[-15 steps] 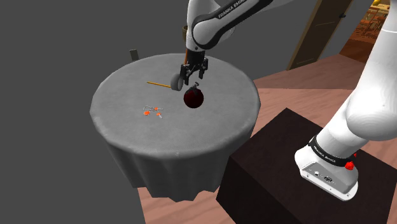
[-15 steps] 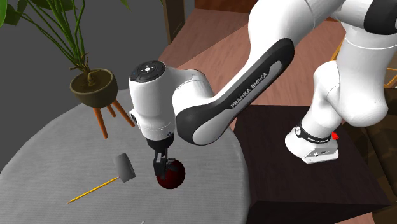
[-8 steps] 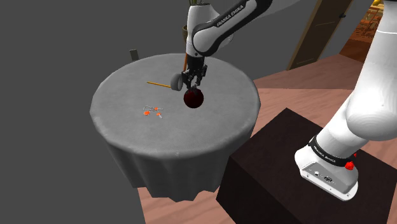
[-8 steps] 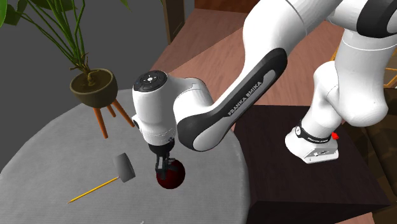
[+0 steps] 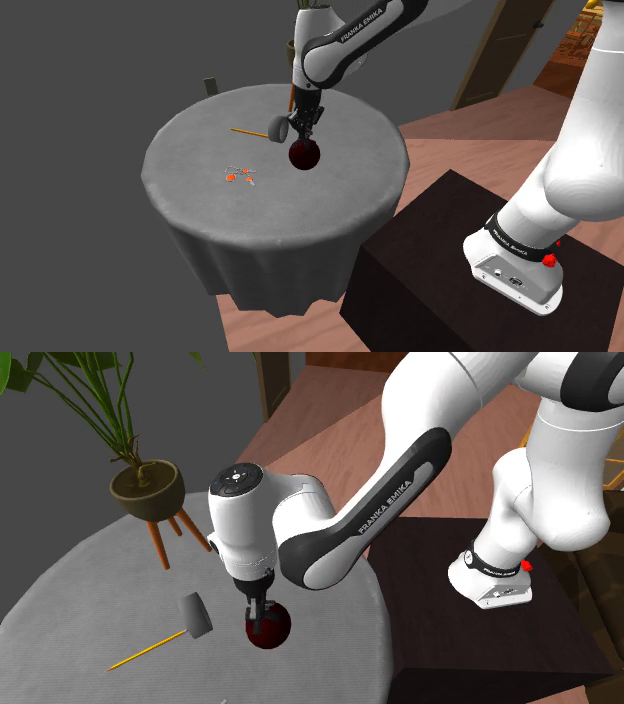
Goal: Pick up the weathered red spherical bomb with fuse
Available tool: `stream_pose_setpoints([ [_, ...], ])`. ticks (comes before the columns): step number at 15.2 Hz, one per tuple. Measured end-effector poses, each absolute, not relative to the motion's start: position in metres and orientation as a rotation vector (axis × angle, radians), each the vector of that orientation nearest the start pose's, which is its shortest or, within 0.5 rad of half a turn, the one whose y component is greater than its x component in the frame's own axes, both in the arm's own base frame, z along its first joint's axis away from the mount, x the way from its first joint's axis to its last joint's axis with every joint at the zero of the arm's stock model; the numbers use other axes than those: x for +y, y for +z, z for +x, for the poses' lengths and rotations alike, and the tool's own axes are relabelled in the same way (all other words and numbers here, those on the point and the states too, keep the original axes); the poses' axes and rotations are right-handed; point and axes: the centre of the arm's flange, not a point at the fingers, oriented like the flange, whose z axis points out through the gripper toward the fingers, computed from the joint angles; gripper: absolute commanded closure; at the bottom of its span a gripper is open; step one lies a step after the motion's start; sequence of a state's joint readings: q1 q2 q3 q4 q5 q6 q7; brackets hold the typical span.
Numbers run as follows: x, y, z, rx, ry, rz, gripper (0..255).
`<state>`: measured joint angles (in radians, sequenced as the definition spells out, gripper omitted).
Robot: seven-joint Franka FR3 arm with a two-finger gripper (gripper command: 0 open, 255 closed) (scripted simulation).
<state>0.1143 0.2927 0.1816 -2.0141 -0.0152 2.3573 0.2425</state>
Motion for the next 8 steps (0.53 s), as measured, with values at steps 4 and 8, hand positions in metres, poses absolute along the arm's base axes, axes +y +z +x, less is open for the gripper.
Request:
stream_pose_setpoints([
  [4, 0.172, 0.326, 0.578, -0.085, -0.064, -3.086, 255],
  [8, 0.172, 0.346, 0.578, -0.085, -0.064, -3.086, 255],
])
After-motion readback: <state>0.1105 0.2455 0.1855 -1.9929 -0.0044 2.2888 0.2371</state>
